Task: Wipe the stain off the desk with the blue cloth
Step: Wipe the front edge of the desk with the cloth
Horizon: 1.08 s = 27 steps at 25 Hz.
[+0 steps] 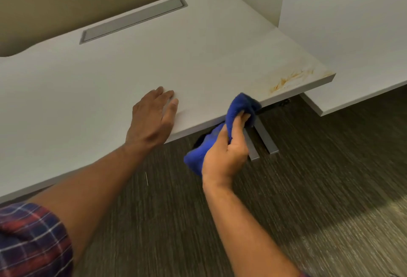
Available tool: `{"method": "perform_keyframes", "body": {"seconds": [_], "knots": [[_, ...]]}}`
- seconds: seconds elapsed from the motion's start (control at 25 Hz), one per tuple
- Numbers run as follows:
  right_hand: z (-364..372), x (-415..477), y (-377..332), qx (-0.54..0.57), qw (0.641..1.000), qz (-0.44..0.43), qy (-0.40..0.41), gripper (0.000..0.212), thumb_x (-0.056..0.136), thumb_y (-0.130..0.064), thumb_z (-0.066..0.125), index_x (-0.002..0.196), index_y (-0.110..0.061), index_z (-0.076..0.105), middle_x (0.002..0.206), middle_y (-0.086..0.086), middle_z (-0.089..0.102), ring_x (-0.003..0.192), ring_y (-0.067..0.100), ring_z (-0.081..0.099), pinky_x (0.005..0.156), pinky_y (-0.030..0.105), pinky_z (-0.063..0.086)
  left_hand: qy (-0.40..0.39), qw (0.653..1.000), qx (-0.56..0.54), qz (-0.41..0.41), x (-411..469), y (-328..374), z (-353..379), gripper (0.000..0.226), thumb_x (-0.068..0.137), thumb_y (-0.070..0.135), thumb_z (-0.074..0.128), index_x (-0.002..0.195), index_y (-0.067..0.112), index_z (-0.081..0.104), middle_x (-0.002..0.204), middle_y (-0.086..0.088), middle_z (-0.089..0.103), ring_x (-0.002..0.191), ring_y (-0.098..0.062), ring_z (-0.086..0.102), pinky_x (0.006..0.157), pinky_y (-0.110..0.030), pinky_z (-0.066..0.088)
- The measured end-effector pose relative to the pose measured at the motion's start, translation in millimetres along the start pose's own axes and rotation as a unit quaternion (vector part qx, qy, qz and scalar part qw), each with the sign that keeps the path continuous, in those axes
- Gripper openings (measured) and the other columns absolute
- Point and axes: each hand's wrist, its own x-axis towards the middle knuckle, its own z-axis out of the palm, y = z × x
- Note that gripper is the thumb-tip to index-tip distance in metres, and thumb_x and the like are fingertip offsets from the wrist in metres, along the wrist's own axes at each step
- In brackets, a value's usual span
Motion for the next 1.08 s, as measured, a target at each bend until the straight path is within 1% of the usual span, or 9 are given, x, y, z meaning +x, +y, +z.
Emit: {"method": "perform_keyframes", "body": {"seconds": [0.12,0.24,0.36,0.44,0.6,0.68,0.8,0.96,1.08], "knots": [[12,-36,5,-0.021,0.999,0.001,-0.049,0.055,0.102,-0.001,0.055,0.153,-0.018,0.044,0.156,0.004,0.050,0.131,-0.013,0.038,0.104,-0.002,0.030,0.004,1.000,-0.010,0.001,2,0,1,0.068,0.101,0.054,0.025,0.153,0.020,0.055,0.166,-0.009,0.044,0.158,-0.022,0.031,0.130,-0.042,0.018],[5,-64,4,-0.030,0.988,-0.013,-0.154,0.063,0.101,0.002,0.055,0.149,-0.036,0.039,0.156,-0.005,0.051,0.140,-0.004,0.043,0.116,0.016,0.037,0.012,0.999,-0.037,0.000,4,-4,0,0.065,0.103,0.050,0.024,0.149,0.019,0.060,0.163,-0.009,0.049,0.156,-0.022,0.034,0.130,-0.039,0.019],[-18,-70,-10,0.021,0.978,0.029,-0.207,0.056,0.103,-0.008,0.052,0.147,-0.042,0.048,0.145,-0.012,0.063,0.133,0.004,0.058,0.112,0.030,0.047,0.021,0.999,-0.046,0.011,4,-3,-2,0.062,0.105,0.045,0.025,0.145,0.017,0.064,0.159,-0.010,0.053,0.153,-0.025,0.039,0.126,-0.037,0.021],[-34,-55,-25,0.085,0.977,0.058,-0.188,0.045,0.103,-0.019,0.051,0.144,-0.040,0.058,0.137,-0.019,0.067,0.128,0.002,0.062,0.108,0.029,0.051,0.032,0.999,-0.026,0.019,4,-3,-2,0.060,0.106,0.043,0.027,0.143,0.015,0.065,0.156,-0.011,0.056,0.151,-0.027,0.042,0.124,-0.037,0.024],[-82,7,-59,0.186,0.971,0.087,-0.125,0.038,0.104,-0.023,0.052,0.137,-0.036,0.064,0.132,-0.005,0.072,0.123,0.016,0.068,0.103,0.040,0.056,0.018,0.999,0.003,0.036,3,0,-1,0.063,0.104,0.047,0.027,0.146,0.015,0.062,0.158,-0.012,0.054,0.152,-0.029,0.040,0.125,-0.044,0.023],[-113,44,-76,0.190,0.974,0.083,-0.093,0.037,0.105,-0.022,0.052,0.137,-0.034,0.064,0.132,-0.001,0.072,0.122,0.020,0.069,0.102,0.046,0.056,0.011,1.000,0.002,0.030,2,1,-2,0.066,0.104,0.051,0.026,0.148,0.015,0.060,0.160,-0.011,0.052,0.153,-0.029,0.039,0.127,-0.046,0.022],[-151,108,-104,0.136,0.988,0.037,-0.063,0.035,0.105,-0.023,0.052,0.134,-0.037,0.066,0.132,-0.004,0.072,0.122,0.018,0.068,0.107,0.053,0.052,0.004,1.000,0.011,0.024,2,3,-3,0.072,0.104,0.057,0.023,0.148,0.014,0.059,0.161,-0.012,0.051,0.153,-0.030,0.039,0.127,-0.047,0.023],[-169,195,-147,0.070,0.993,-0.024,-0.096,0.033,0.106,-0.017,0.051,0.126,-0.035,0.071,0.120,-0.008,0.076,0.114,0.015,0.072,0.105,0.047,0.055,-0.004,0.999,0.048,0.009,1,15,-8,0.071,0.103,0.062,0.025,0.144,0.016,0.060,0.157,-0.013,0.054,0.147,-0.034,0.045,0.121,-0.051,0.032],[-157,256,-170,-0.069,0.978,-0.117,-0.156,0.035,0.106,-0.016,0.048,0.133,-0.031,0.065,0.119,-0.022,0.072,0.113,-0.004,0.066,0.102,0.021,0.052,0.004,0.998,0.030,-0.060,13,38,-8,0.071,0.102,0.067,0.022,0.121,0.015,0.065,0.132,-0.014,0.066,0.119,-0.037,0.059,0.100,-0.053,0.045]]}}
